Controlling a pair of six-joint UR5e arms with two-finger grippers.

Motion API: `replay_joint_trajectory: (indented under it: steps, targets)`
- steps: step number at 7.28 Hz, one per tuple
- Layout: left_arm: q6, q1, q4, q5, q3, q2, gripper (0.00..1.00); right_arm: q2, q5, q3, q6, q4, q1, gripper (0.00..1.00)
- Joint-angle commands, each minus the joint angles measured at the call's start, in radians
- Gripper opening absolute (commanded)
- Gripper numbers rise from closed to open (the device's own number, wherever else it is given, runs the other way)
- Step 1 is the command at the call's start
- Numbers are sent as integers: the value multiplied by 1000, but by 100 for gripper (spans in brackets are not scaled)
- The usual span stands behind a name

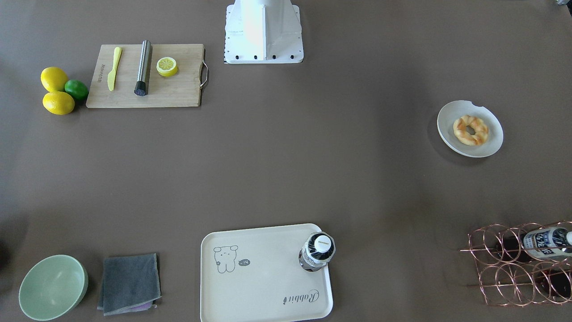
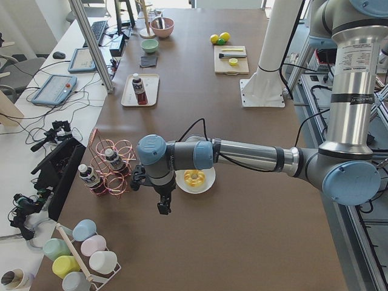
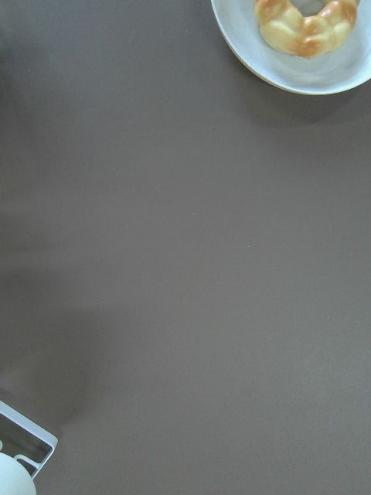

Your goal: Place donut on tray

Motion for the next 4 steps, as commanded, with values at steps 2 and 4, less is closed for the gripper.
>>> replay_joint_trajectory:
  steps: [2,4]
  targets:
    - [8,19,-85,9,8,17,98,-2,0,1,2,0,0,100]
    - [1,26,-118,8,12,40,98,-2,0,1,2,0,0,100]
